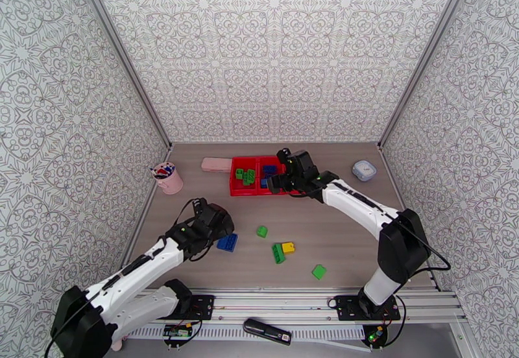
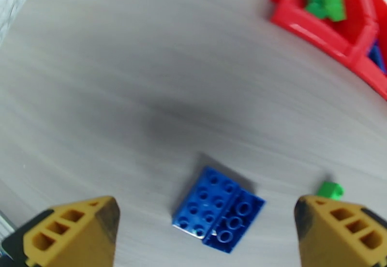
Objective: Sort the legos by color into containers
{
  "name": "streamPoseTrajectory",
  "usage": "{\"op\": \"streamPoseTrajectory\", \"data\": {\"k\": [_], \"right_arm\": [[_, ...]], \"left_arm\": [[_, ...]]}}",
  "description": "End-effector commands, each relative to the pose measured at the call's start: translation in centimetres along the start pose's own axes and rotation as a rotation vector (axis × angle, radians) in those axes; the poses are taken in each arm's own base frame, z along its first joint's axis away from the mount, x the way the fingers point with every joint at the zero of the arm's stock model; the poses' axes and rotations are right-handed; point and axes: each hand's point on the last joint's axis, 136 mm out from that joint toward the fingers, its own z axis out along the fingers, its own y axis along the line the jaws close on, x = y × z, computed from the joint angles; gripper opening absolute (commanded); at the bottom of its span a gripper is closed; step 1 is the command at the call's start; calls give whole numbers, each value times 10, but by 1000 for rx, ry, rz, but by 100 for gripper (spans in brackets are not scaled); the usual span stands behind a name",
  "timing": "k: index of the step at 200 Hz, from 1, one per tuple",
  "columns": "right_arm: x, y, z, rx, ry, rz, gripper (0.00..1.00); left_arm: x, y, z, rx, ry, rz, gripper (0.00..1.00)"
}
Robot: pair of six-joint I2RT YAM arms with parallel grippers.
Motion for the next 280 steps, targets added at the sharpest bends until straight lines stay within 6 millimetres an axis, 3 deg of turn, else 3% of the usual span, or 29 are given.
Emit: {"op": "streamPoseTrajectory", "data": {"k": [1, 31, 73, 174, 199, 244, 280], "right_arm": [[-5, 7, -10, -29, -34, 15, 88], [-3, 8, -9, -33, -26, 12, 88], [1, 8, -9, -39, -24, 23, 88], [13, 11, -7, -68, -1, 30, 89], [10, 13, -7, -71, -2, 22, 89], [8, 15, -7, -83, -4, 34, 89], [15, 13, -9, -80, -1, 56, 89]], "left_arm": [[7, -3, 9, -19, 119, -79, 100], [12, -11, 28, -49, 208, -65, 100], [33, -5, 44, -122, 325, -48, 100], [65, 18, 34, -135, 412, 0, 100], [62, 20, 33, -130, 377, 55, 96], [42, -5, 36, -31, 336, 255, 84], [46, -9, 44, -46, 403, 380, 78]]}}
